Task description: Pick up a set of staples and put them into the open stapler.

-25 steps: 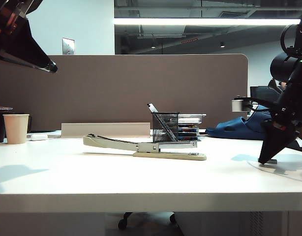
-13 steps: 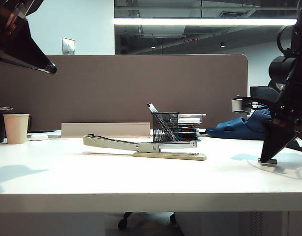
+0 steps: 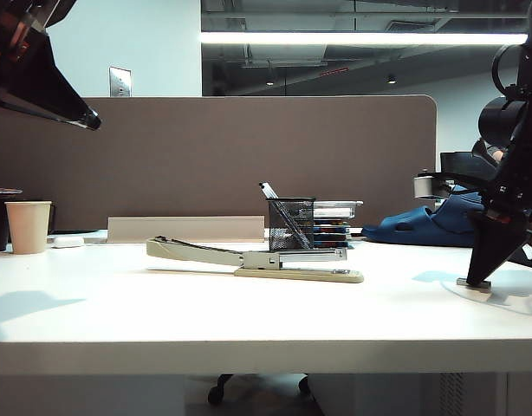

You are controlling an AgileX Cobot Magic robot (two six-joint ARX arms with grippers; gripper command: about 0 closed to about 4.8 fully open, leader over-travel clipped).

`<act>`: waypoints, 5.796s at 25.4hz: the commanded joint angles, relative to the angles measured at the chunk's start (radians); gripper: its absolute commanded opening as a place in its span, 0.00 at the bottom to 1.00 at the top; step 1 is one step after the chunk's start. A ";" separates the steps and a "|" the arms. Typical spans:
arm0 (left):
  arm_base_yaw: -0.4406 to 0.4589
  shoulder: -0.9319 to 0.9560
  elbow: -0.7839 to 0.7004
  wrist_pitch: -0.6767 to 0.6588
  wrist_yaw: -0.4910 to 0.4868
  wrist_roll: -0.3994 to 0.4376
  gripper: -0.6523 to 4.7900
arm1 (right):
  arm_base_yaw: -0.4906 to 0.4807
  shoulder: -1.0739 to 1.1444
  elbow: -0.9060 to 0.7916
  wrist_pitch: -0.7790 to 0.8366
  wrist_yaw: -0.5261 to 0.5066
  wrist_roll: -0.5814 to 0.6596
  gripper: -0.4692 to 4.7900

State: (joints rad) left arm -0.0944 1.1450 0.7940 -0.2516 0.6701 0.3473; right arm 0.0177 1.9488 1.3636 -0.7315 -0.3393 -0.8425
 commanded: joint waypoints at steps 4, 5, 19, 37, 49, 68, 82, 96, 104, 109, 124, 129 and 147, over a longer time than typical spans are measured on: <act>-0.001 -0.003 0.002 0.003 0.008 0.005 0.11 | 0.004 0.008 0.009 -0.011 -0.048 0.005 0.09; -0.001 -0.003 0.002 0.003 0.008 0.005 0.11 | 0.015 0.008 0.035 -0.026 -0.065 0.009 0.09; -0.014 -0.003 0.002 0.062 0.052 0.021 0.11 | 0.146 0.009 0.199 0.037 -0.161 0.088 0.09; -0.018 -0.003 0.002 0.049 0.050 0.019 0.11 | 0.262 0.075 0.200 0.267 -0.294 0.249 0.09; -0.018 -0.003 0.001 0.017 0.049 0.019 0.11 | 0.269 0.145 0.201 0.280 -0.289 0.253 0.09; -0.018 -0.003 0.001 0.012 0.049 0.019 0.11 | 0.274 0.145 0.248 0.148 -0.290 0.255 0.20; -0.016 -0.003 0.001 0.012 0.048 0.019 0.11 | 0.276 0.145 0.262 0.110 -0.247 0.240 0.31; -0.016 -0.003 0.001 0.013 0.048 0.020 0.11 | 0.277 0.147 0.291 0.107 -0.218 0.240 0.31; -0.016 -0.003 0.001 0.013 0.048 0.019 0.11 | 0.287 0.147 0.291 0.087 -0.212 0.236 0.19; -0.016 -0.003 0.001 0.010 0.049 0.019 0.11 | 0.288 0.147 0.291 0.068 -0.204 0.236 0.17; -0.016 -0.003 0.001 -0.002 0.049 0.019 0.11 | 0.290 0.147 0.291 0.051 -0.183 0.214 0.34; -0.016 -0.003 0.001 -0.002 0.049 0.019 0.11 | 0.300 0.146 0.291 0.052 -0.169 0.212 0.21; -0.016 -0.003 0.001 -0.024 0.049 0.020 0.11 | 0.302 0.145 0.293 0.097 -0.151 0.213 0.14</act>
State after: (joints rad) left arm -0.1116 1.1446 0.7937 -0.2749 0.7147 0.3664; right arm 0.3191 2.0983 1.6524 -0.6437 -0.4889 -0.6289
